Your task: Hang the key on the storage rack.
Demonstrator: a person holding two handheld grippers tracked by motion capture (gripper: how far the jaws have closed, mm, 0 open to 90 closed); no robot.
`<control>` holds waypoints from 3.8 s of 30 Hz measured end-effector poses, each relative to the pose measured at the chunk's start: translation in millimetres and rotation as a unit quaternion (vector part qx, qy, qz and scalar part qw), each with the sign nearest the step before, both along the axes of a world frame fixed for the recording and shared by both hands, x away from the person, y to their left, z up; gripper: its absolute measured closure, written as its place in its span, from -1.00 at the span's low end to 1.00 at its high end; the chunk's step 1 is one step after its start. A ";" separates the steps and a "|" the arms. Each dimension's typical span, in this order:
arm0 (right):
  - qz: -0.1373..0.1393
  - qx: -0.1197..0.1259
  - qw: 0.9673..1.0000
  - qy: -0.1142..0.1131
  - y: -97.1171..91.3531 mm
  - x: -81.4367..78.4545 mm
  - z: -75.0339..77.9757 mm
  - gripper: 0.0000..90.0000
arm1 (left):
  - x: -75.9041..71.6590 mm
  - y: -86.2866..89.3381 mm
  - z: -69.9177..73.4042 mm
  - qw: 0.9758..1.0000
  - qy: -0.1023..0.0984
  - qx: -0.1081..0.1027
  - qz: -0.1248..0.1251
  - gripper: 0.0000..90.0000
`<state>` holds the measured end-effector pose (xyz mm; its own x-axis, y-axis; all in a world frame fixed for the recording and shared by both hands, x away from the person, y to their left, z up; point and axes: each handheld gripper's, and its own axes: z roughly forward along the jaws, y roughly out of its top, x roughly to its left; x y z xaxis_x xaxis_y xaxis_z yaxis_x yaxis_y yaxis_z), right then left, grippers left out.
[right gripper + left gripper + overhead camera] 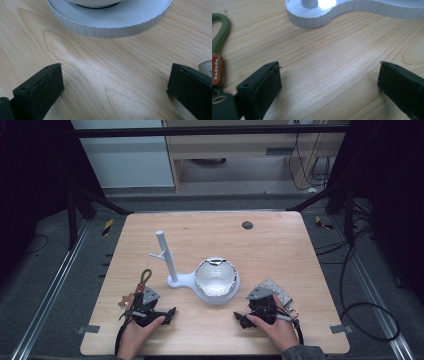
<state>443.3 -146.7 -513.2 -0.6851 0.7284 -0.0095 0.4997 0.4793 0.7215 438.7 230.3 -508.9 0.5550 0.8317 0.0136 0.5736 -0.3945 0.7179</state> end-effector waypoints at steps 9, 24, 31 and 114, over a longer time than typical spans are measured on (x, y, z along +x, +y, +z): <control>-0.001 -0.001 1.000 -0.001 -0.2 -0.1 -0.1 -1.00 | 1.2 14.5 24.3 0.999 0.016 0.039 0.002 -0.87; -0.008 0.001 1.000 0.001 -0.9 -1.6 0.0 -1.00 | 40.4 75.9 60.8 0.994 0.073 0.047 0.059 -0.55; -0.008 0.001 1.000 0.000 -1.0 -1.9 0.0 -1.00 | 56.3 81.8 60.8 0.991 0.109 0.048 0.063 -0.26; -0.004 -0.001 1.000 -0.001 -2.9 -3.7 -0.1 -1.00 | -44.5 51.9 114.3 0.990 -0.127 -0.056 0.001 0.47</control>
